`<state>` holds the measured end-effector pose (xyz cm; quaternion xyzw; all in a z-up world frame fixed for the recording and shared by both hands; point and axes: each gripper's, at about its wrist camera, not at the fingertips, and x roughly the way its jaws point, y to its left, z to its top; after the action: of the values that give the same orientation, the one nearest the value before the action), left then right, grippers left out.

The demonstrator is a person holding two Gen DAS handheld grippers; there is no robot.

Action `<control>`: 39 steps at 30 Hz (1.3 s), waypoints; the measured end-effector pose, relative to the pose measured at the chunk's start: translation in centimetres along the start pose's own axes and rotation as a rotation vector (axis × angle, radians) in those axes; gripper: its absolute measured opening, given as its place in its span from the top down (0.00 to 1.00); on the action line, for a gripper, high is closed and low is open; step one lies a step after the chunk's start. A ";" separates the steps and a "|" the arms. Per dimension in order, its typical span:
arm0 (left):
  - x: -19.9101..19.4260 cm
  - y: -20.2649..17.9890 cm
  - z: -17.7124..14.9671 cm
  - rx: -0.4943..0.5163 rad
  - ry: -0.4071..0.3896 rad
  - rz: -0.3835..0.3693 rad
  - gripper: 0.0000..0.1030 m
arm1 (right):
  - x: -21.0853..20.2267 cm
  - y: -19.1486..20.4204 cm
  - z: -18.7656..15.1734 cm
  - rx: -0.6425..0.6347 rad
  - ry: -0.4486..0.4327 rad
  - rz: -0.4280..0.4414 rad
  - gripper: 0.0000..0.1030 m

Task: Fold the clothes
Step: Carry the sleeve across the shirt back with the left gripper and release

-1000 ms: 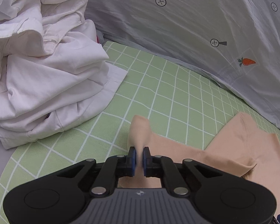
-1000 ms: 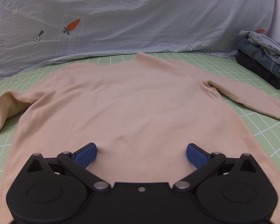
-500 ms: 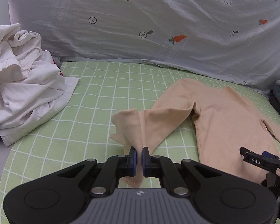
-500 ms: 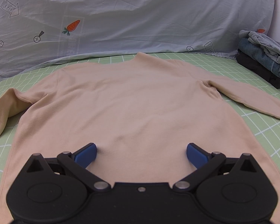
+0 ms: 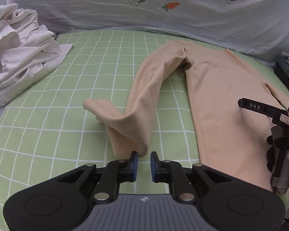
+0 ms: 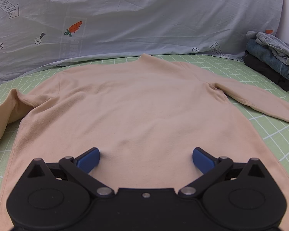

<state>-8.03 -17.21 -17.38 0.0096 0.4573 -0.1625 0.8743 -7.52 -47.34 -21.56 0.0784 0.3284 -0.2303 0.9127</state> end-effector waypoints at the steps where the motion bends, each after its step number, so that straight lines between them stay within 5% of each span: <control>1: -0.4 0.4 -0.1 -0.040 -0.004 -0.012 0.69 | 0.0 0.0 0.0 0.000 0.000 0.000 0.00; 5: -2.3 2.8 0.0 -0.255 -0.052 -0.029 0.34 | 0.0 -0.1 0.1 0.001 0.000 0.001 0.00; 11: -3.3 7.5 1.7 -0.641 -0.097 -0.003 0.27 | 0.0 -0.2 0.1 0.001 0.001 0.001 0.00; 14: -2.3 9.1 2.9 -0.756 -0.082 -0.014 0.26 | 0.0 -0.1 0.1 0.002 0.000 0.001 0.00; 21: 2.0 9.6 4.4 -0.832 0.047 -0.080 0.04 | 0.1 -0.1 0.1 0.002 0.001 0.000 0.00; 28: 4.1 8.6 4.7 -0.786 0.108 -0.090 0.00 | 0.1 -0.2 0.1 0.001 0.001 0.002 0.00; 31: 3.9 8.2 4.8 -0.765 0.085 -0.064 0.05 | 0.1 -0.2 0.1 0.000 0.001 0.003 0.00; 34: 3.7 8.1 5.1 -0.752 0.082 -0.049 0.33 | 0.1 -0.2 0.1 0.000 0.002 0.002 0.00; 36: 3.6 8.0 5.3 -0.728 0.097 -0.021 0.65 | 0.1 -0.2 0.1 0.000 0.002 0.003 0.00; 38: 3.4 7.8 5.6 -0.694 0.095 0.003 0.85 | 0.1 -0.3 0.1 0.000 0.002 0.004 0.00; 39: 3.1 7.8 5.8 -0.678 0.083 0.013 0.86 | 0.1 -0.3 0.1 -0.001 0.002 0.004 0.00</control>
<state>0.52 -11.62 -17.54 -0.2719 0.5204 0.0050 0.8095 -7.51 -47.67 -21.51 0.0791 0.3291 -0.2281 0.9129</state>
